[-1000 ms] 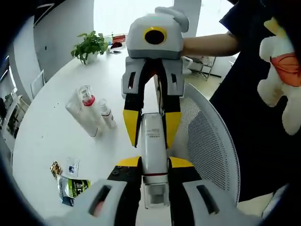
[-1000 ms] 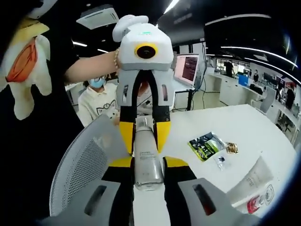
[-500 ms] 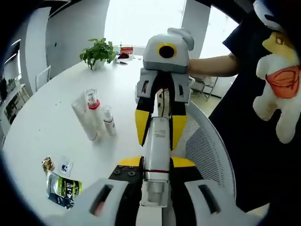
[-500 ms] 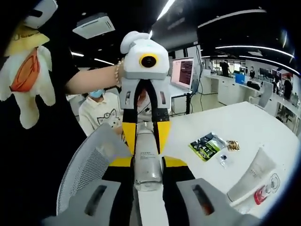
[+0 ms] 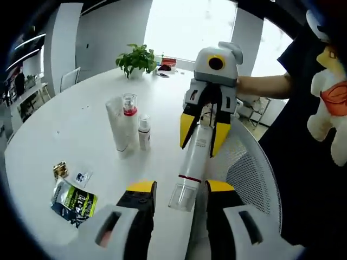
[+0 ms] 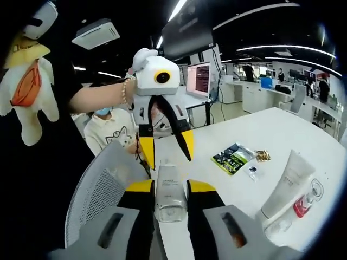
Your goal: Arrange the skincare products in the storage area until every visible bottle or jar stands upright without overlapping.
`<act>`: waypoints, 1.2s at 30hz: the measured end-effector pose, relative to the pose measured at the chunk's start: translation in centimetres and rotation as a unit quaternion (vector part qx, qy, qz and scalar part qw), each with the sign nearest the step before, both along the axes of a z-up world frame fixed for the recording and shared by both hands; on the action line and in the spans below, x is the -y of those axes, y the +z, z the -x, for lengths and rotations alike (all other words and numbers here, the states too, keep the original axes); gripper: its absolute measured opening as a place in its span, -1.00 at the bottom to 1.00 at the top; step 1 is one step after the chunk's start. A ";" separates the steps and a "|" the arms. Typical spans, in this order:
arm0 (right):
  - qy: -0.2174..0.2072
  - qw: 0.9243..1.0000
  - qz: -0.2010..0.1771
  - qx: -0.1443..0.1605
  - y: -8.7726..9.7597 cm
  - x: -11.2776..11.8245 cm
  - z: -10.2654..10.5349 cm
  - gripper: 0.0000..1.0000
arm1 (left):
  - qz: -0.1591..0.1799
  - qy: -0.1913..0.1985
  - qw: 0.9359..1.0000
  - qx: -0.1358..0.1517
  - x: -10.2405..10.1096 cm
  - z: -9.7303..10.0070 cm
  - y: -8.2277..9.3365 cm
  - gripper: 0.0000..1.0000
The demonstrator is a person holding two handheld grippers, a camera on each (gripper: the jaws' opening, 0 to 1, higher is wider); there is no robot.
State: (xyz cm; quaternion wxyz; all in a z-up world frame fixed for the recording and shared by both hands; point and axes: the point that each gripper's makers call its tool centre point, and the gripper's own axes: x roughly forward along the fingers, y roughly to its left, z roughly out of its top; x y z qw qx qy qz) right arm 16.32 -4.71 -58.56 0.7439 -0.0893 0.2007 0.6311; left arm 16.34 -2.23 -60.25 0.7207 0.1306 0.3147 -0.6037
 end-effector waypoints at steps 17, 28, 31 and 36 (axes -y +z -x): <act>0.023 0.997 0.061 0.034 -2.1 0.8 -0.4 -0.56 | 0.003 -0.020 0.999 0.046 -0.3 -0.7 -3.6 -0.48; 0.042 0.990 0.112 0.075 -3.6 0.5 0.2 -0.55 | 0.129 0.004 0.990 0.057 1.0 -0.9 5.3 -0.89; 0.067 0.980 0.165 0.088 -5.8 0.2 0.9 -0.69 | 0.067 -0.022 0.994 0.086 1.3 -0.9 4.2 -0.89; 0.030 0.975 0.202 0.085 -9.1 1.7 -0.5 -0.98 | 0.068 0.019 0.995 0.074 1.1 -1.5 3.0 -0.89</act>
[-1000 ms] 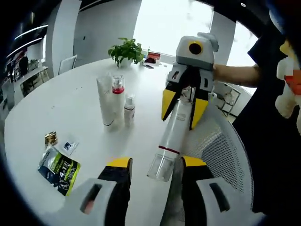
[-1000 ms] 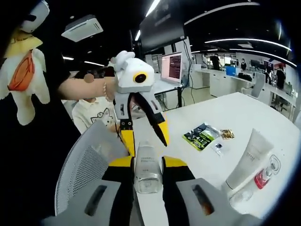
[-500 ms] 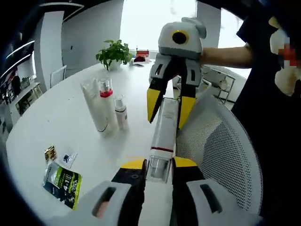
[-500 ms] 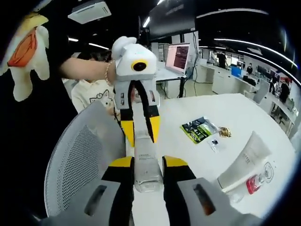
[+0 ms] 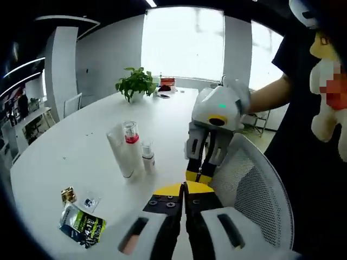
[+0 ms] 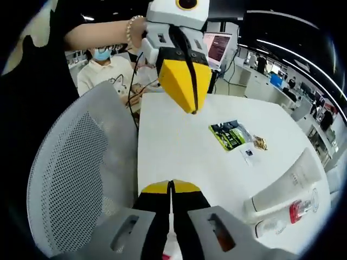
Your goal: Arrange the skincare products in the storage area until every visible bottle or jar stands upright without overlapping.
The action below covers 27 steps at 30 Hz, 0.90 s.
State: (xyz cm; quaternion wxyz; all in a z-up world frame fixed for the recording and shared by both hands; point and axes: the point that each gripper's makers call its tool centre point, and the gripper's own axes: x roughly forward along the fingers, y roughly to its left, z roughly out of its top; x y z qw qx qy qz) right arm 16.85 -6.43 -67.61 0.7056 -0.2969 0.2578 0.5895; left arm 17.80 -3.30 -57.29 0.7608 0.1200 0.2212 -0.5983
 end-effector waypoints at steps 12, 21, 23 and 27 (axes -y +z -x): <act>-0.147 0.988 -0.054 0.014 2.4 8.3 -3.2 -0.98 | 0.005 0.013 1.000 -0.022 0.4 0.3 -1.0 -0.89; -0.127 0.990 -0.063 0.011 2.2 6.3 -2.4 -0.88 | 0.005 0.006 1.000 -0.013 1.4 0.1 -0.9 -0.89; -0.122 0.990 -0.063 0.012 2.2 6.2 -2.6 -0.81 | 0.004 0.007 1.000 -0.013 1.3 0.2 -1.0 -0.89; -0.102 0.993 -0.051 0.019 2.2 5.5 -2.9 -0.65 | 0.002 0.016 1.000 -0.015 1.2 0.4 -1.3 -0.80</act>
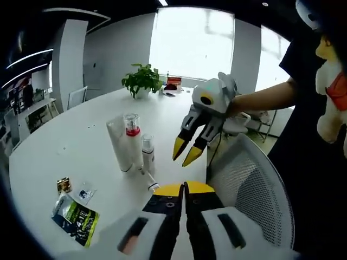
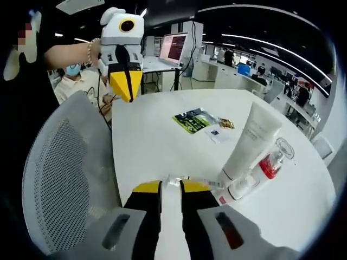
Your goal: Arrange the skincare products in the storage area until every visible bottle or jar stands upright without overlapping.
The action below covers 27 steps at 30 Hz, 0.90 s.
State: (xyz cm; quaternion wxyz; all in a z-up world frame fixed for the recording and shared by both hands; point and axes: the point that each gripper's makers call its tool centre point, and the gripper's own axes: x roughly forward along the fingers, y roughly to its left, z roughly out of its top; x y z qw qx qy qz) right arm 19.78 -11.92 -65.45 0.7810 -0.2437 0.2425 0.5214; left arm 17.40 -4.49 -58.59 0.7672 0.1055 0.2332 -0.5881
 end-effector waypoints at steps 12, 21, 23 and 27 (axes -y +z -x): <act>0.087 0.994 0.059 0.006 -0.7 -1.3 -1.2 -0.44 | 0.023 0.064 0.998 -0.016 -1.2 -0.1 -0.7 -0.33; 0.144 0.984 0.106 0.011 -2.2 -1.7 -2.0 -0.30 | 0.023 0.123 0.992 -0.030 -2.8 0.3 -1.6 0.00; 0.158 0.980 0.117 0.009 -2.9 -2.0 -2.0 -0.27 | 0.020 0.135 0.990 -0.032 -3.3 0.3 -1.9 0.08; 0.199 0.968 0.154 0.019 -4.0 -2.3 -2.2 -0.23 | 0.020 0.159 0.986 -0.042 -4.4 0.9 -2.5 0.19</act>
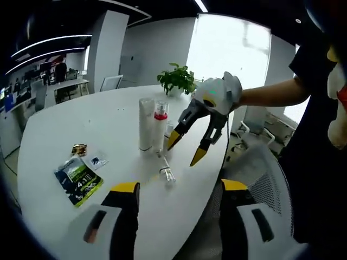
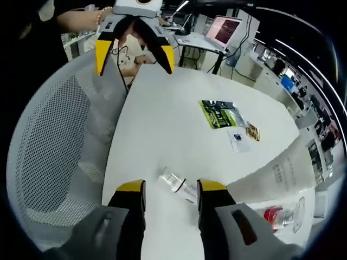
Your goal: Arrange the skincare products in the storage area until every visible bottle or jar stands upright without overlapping.
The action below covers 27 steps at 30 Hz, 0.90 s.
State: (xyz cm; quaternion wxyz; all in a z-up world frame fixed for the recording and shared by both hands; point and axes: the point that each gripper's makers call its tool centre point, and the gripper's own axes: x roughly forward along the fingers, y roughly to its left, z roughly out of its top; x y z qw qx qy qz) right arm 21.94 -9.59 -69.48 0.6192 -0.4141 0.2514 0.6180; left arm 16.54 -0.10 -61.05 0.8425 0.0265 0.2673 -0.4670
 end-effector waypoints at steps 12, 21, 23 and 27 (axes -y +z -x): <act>0.113 0.988 0.102 0.030 -3.3 -0.5 -1.0 -0.20 | 0.001 0.073 0.997 -0.023 -2.9 1.1 -1.9 0.57; 0.184 0.968 0.165 0.053 -5.9 -0.4 -1.6 -0.25 | -0.002 0.098 0.994 -0.041 -3.5 2.0 -2.6 0.81; 0.197 0.961 0.182 0.063 -6.4 -0.2 -1.9 -0.25 | -0.003 0.099 0.994 -0.044 -3.7 2.1 -3.2 0.81; 0.207 0.956 0.191 0.078 -6.2 -0.4 -2.2 -0.30 | -0.004 0.104 0.994 -0.046 -3.8 2.2 -3.2 0.82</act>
